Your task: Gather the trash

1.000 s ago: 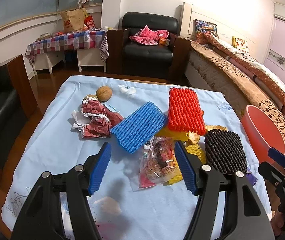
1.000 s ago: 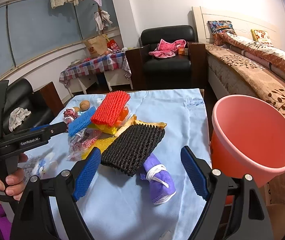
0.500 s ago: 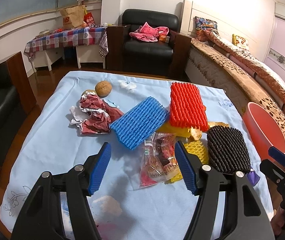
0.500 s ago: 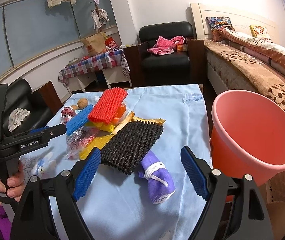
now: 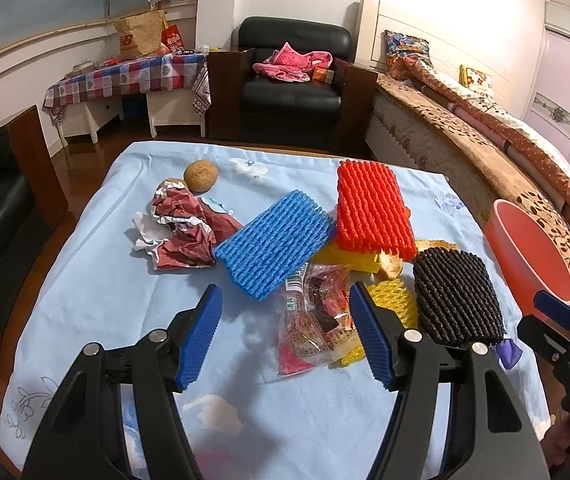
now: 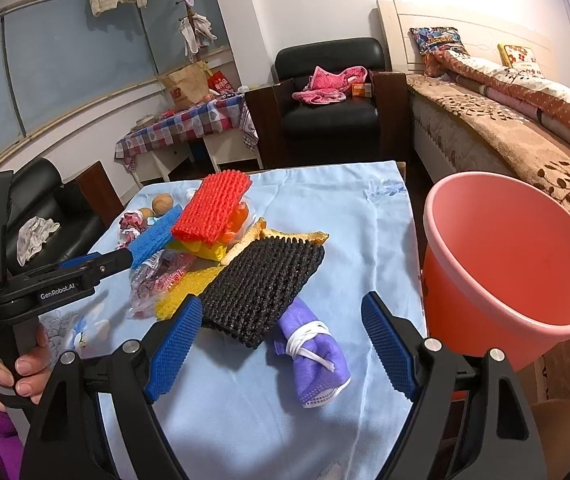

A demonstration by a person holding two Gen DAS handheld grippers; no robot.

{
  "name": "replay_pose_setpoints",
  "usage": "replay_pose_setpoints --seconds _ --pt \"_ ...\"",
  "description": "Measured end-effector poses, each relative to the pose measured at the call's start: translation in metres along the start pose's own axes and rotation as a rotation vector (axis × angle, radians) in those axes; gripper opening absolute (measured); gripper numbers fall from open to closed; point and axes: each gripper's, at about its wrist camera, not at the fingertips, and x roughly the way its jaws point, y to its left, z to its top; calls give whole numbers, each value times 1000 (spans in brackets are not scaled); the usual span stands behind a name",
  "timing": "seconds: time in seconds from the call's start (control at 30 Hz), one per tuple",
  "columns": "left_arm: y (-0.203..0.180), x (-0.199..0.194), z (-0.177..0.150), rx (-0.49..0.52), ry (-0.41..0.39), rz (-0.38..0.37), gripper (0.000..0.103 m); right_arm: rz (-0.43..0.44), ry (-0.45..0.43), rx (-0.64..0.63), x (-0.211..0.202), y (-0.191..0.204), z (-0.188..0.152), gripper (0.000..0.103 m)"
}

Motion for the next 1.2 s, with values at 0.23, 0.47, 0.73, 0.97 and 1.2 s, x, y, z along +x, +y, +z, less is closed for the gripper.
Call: replay_pose_setpoints --seconds 0.23,0.47,0.73,0.97,1.2 --pt "2 3 0 2 5 -11 66 1 9 4 3 -1 0 81" --pt "3 5 1 3 10 -15 66 2 18 6 6 -1 -1 81" --pt "3 7 2 15 3 -14 66 4 27 12 10 -2 -1 81" --pt "5 10 11 35 -1 -5 66 3 33 12 12 -2 -2 81" --pt "4 16 18 55 7 5 66 3 42 11 17 -1 -2 81"
